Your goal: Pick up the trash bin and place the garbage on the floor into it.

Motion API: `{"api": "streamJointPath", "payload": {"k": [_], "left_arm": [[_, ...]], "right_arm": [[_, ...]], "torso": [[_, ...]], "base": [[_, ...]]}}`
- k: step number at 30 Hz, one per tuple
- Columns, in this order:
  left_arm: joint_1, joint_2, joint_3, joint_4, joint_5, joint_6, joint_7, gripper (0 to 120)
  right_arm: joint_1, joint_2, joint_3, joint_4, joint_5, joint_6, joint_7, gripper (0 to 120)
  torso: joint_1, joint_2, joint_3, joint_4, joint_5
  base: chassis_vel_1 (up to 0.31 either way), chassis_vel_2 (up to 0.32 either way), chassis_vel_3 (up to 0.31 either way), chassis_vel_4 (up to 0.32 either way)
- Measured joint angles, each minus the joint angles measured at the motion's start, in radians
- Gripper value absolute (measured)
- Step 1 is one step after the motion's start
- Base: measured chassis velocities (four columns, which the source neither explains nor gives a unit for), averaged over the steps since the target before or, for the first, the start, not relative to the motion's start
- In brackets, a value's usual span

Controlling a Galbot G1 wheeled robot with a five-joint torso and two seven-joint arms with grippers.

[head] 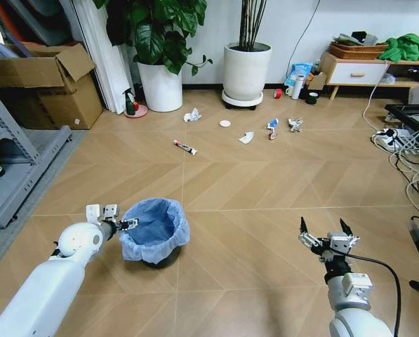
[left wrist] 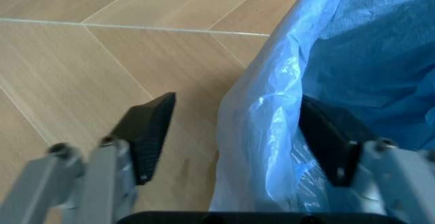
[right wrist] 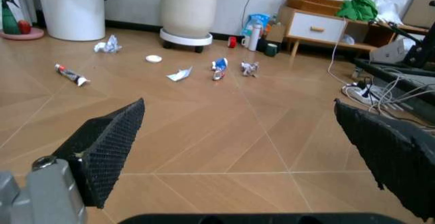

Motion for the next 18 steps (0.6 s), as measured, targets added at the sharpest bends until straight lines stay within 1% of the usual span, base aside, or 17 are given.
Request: {"api": "streamJointPath", "payload": {"k": [1, 2, 4, 6, 7, 9, 10, 12, 14, 15, 16, 18], "left_arm": [[0.000, 0.000, 0.000, 0.000, 0.000, 0.000, 0.000, 66], [0.000, -0.001, 0.000, 0.001, 0.002, 0.000, 0.000, 62], [0.002, -0.004, 0.000, 0.001, 0.008, -0.001, 0.000, 52], [0.003, -0.006, 0.000, 0.001, 0.010, -0.003, -0.001, 43], [0.003, -0.006, 0.000, 0.001, 0.010, -0.003, -0.001, 43], [0.005, -0.008, 0.000, 0.002, 0.013, -0.007, 0.000, 34], [0.005, -0.008, 0.000, 0.002, 0.013, -0.007, 0.000, 34], [0.005, -0.009, 0.000, 0.005, 0.017, -0.013, 0.001, 27], [0.009, -0.009, -0.001, 0.006, 0.020, -0.016, 0.001, 16], [0.009, -0.009, -0.001, 0.006, 0.020, -0.016, 0.001, 16], [0.011, -0.010, -0.002, 0.005, 0.021, -0.018, 0.001, 12], [0.027, -0.022, -0.009, -0.006, 0.027, -0.055, -0.026, 1]], "right_arm": [[0.000, 0.000, 0.000, 0.000, 0.000, 0.000, 0.000, 100], [0.000, 0.000, 0.000, 0.000, 0.000, 0.000, 0.000, 100], [-0.003, 0.001, 0.000, 0.000, -0.001, 0.001, 0.000, 100], [-0.005, 0.001, -0.001, 0.001, -0.001, 0.001, 0.000, 100], [-0.005, 0.001, -0.001, 0.001, -0.001, 0.001, 0.000, 100], [-0.005, 0.001, -0.001, 0.001, -0.002, 0.002, 0.000, 100], [-0.005, 0.001, -0.001, 0.001, -0.002, 0.002, 0.000, 100], [-0.005, 0.001, -0.001, 0.003, -0.002, 0.003, 0.000, 100], [-0.005, 0.001, -0.001, 0.005, -0.002, 0.002, 0.000, 100], [-0.005, 0.001, -0.001, 0.005, -0.002, 0.002, 0.000, 100], [-0.005, 0.000, -0.001, 0.006, -0.002, 0.002, 0.000, 100], [-0.004, 0.000, 0.001, 0.016, 0.007, -0.013, 0.008, 100]], "torso": [[0.000, 0.000, 0.000, 0.0000, 0.0000], [0.000, 0.000, 0.000, 0.0000, 0.0001], [0.000, 0.000, 0.000, 0.0000, 0.0001], [0.000, 0.000, 0.000, 0.0001, 0.0002], [0.000, 0.000, 0.000, 0.0001, 0.0002], [0.000, 0.000, 0.000, 0.0001, 0.0001], [0.000, 0.000, 0.000, 0.0001, 0.0001], [0.000, 0.000, 0.000, 0.0001, 0.0002], [0.000, 0.000, 0.000, 0.0001, -0.0001], [0.000, 0.000, 0.000, 0.0001, -0.0001], [0.000, 0.000, 0.000, 0.0001, -0.0001], [0.000, 0.000, 0.000, -0.0002, -0.0009]], "base": [[0.000, 0.000, 0.000, 0.000], [0.000, 0.000, 0.000, 0.000], [0.000, 0.000, 0.000, 0.000], [0.000, 0.000, 0.000, 0.000], [0.000, 0.000, 0.000, 0.000], [0.000, 0.000, 0.000, 0.000], [0.000, 0.000, 0.000, 0.000], [0.000, 0.000, 0.000, 0.000], [0.000, 0.000, 0.000, 0.000], [0.000, 0.000, 0.000, 0.000], [0.000, 0.000, 0.000, 0.000], [0.000, 0.000, 0.000, 0.000]]}}
